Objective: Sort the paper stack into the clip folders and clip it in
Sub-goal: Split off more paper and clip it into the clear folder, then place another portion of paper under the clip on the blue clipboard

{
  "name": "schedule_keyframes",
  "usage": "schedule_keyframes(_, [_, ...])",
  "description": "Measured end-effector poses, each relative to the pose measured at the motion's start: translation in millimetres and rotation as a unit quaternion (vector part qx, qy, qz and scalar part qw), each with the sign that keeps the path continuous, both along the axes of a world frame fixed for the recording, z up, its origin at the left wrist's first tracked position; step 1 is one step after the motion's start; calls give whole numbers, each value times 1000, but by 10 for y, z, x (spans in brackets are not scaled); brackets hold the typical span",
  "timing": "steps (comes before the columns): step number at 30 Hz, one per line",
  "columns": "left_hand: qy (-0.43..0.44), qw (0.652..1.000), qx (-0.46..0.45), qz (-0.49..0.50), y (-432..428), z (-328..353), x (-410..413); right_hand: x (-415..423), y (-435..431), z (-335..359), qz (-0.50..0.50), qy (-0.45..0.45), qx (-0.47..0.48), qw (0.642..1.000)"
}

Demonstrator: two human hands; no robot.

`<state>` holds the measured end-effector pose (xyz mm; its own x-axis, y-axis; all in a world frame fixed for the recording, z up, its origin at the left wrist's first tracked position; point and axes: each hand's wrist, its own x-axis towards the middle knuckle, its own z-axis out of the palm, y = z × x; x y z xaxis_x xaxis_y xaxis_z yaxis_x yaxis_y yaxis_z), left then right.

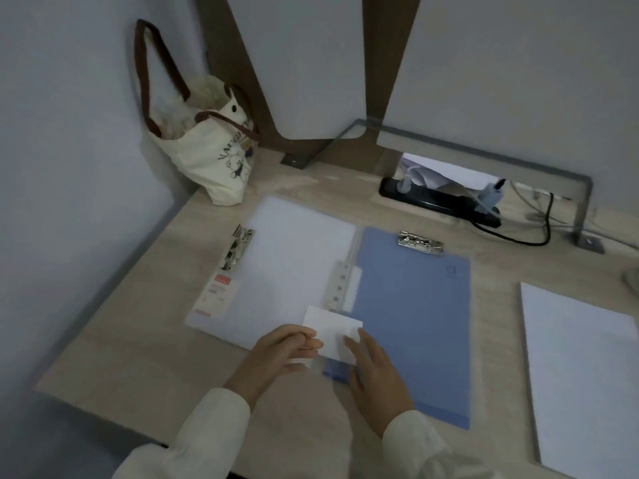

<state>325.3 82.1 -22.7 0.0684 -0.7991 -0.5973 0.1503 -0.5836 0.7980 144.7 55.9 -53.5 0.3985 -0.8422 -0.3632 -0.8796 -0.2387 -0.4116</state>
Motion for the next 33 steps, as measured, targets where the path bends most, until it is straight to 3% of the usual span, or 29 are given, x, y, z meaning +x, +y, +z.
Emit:
schedule_keyframes(5, [24, 994, -11, -110, -405, 92, -868, -982, -102, 62, -132, -23, -9, 991])
schedule_keyframes(12, [33, 976, -25, -212, -729, -16, -2303, -2379, -193, 23, -318, -1, -40, 947])
schedule_keyframes(17, [-10, 977, -14, -212, -929, -201, -3031, -2756, -387, -37, -324, -25, -61, 944])
schedule_keyframes(21, [-6, 982, 46, -183, -1005, -269, -3375, -2818, -442, -101, -320, -33, -36, 946])
schedule_keyframes(29, [-39, 986, 71, -148, -1224, -336, -3657, -2868, -465, -115, -299, -27, -31, 953])
schedule_keyframes(33, [-33, 987, 73, -136, -1189, -413, -3685, -2906, -515, -62, -340, -79, 0, 937])
